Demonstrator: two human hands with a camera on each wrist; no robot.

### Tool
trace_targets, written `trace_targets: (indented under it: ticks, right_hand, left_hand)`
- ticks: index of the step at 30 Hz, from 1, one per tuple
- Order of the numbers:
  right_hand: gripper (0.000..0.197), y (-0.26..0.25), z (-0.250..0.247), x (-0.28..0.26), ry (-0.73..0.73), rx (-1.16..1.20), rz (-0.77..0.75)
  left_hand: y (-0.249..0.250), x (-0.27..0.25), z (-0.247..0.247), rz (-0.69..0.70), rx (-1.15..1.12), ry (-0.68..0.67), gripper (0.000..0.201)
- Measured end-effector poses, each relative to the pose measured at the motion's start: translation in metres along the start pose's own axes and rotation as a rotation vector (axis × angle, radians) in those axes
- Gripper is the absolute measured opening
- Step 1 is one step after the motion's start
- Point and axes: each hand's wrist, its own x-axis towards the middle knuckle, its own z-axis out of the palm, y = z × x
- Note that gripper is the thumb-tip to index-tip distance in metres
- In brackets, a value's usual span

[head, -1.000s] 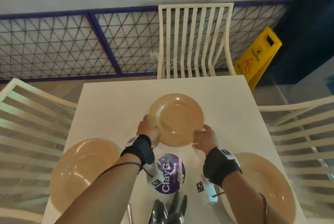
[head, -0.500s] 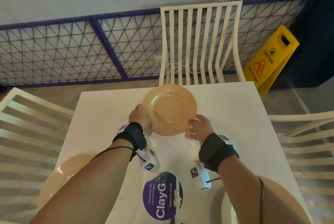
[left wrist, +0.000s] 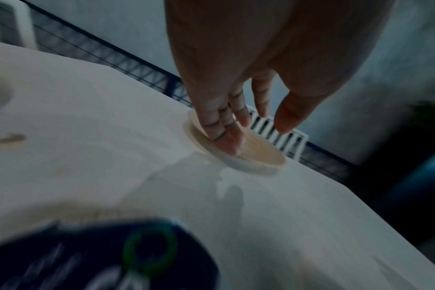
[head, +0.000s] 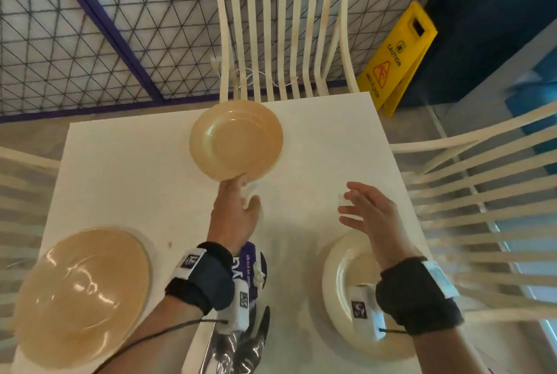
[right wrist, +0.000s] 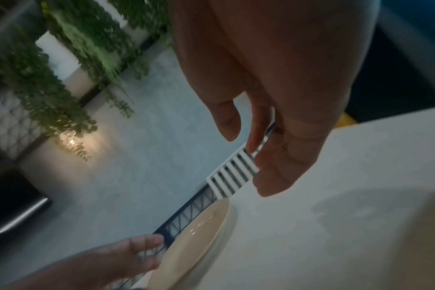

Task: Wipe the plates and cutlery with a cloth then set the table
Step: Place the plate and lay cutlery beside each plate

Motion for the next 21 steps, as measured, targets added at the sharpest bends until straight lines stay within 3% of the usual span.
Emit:
trace_targets:
  ticks: [4, 9, 14, 19, 21]
  right_hand:
    - [0.016, 0.036, -0.062, -0.052, 0.229, -0.055, -0.008]
    - [0.015, 0.104, -0.11, -0.098, 0.465, -0.352, 0.052]
    - [0.056, 0.139, -0.117, -0.13, 0.434, -0.47, 0.288]
    - [0.07, 0.16, -0.114, -0.119, 0.382, -0.305, 0.299]
    - [0.066, 0.167, -0.118, -0.108, 0.391, -0.239, 0.286]
  left_hand:
    - [0.008, -0.064, 0.058, 0.095, 0.043, -0.229, 0.044]
    - [0.005, -0.108, 0.1, -0.004, 0.231, -0.383, 0.053]
    - [0.01, -0.127, 0.117, -0.11, 0.288, -0.422, 0.063]
    - [0.015, -0.125, 0.13, -0.165, 0.289, -0.435, 0.066]
    - [0.017, -0.119, 0.132, -0.17, 0.262, -0.422, 0.07]
